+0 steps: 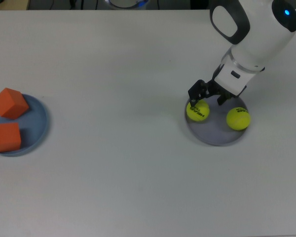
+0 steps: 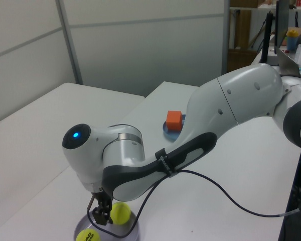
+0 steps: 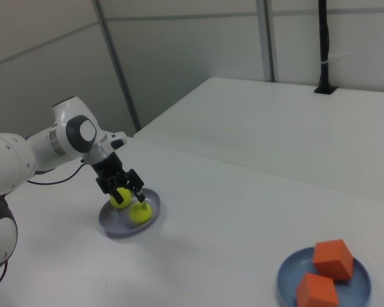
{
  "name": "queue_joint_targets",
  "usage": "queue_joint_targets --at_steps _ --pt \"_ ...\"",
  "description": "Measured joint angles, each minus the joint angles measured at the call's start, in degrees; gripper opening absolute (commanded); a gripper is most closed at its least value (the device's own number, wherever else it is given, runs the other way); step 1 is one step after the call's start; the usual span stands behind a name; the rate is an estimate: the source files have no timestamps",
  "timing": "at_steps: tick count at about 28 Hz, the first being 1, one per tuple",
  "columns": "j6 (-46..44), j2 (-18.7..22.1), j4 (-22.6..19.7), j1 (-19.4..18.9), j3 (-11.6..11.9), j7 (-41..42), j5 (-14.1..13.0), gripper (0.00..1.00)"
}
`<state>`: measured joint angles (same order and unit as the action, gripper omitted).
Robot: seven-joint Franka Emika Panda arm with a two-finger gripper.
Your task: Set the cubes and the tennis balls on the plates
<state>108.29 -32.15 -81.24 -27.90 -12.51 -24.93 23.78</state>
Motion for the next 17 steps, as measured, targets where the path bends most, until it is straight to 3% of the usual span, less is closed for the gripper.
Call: queue_joint_targets --at_steps 7,13,17 --pt "-3.7 3.3 2.1 0.6 0.4 1.3 -0.2 1.0" --pt "-6.9 11.7 2.8 5.8 1.4 6.8 -6.5 1.0" --pt "-9.5 17.3 2.9 8.3 5.3 11.5 -9.1 1.0"
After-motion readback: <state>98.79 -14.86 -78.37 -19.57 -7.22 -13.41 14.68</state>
